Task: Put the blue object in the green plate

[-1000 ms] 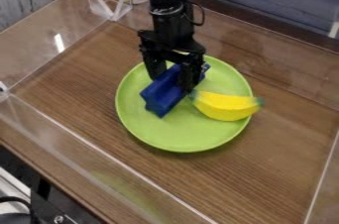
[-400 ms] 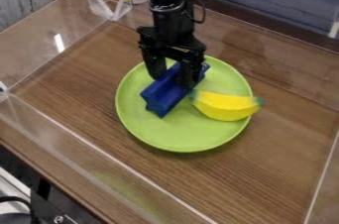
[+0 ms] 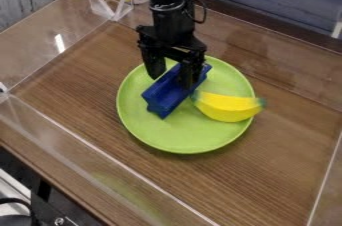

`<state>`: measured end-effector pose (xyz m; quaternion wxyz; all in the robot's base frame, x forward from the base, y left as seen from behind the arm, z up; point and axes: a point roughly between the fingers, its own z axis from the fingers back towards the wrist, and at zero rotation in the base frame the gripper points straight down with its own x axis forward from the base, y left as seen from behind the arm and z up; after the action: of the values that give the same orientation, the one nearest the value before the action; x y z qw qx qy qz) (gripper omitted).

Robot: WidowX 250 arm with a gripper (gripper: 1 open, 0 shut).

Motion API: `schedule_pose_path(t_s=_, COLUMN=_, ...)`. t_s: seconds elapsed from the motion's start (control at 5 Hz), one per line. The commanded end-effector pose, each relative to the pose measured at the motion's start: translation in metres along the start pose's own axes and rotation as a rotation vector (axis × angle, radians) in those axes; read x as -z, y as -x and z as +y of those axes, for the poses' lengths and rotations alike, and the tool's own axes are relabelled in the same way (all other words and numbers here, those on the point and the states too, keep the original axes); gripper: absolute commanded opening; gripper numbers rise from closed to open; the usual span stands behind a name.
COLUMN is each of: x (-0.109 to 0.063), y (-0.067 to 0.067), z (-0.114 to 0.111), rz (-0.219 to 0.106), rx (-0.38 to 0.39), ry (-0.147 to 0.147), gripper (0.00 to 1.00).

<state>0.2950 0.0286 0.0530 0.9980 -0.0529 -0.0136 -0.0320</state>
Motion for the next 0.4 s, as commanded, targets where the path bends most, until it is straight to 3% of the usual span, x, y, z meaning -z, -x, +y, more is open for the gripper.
schedule_pose_path(t_s=0.0, x=-0.0105, y=-0.0039, z=-0.0020, rz=-0.041, rx=0.011, ry=-0.019, gripper=1.00)
schedule_pose_path(t_s=0.2, x=-0.0069, y=-0.0021, z=-0.0009, rz=-0.031, rx=0.006, ry=-0.024, gripper=1.00)
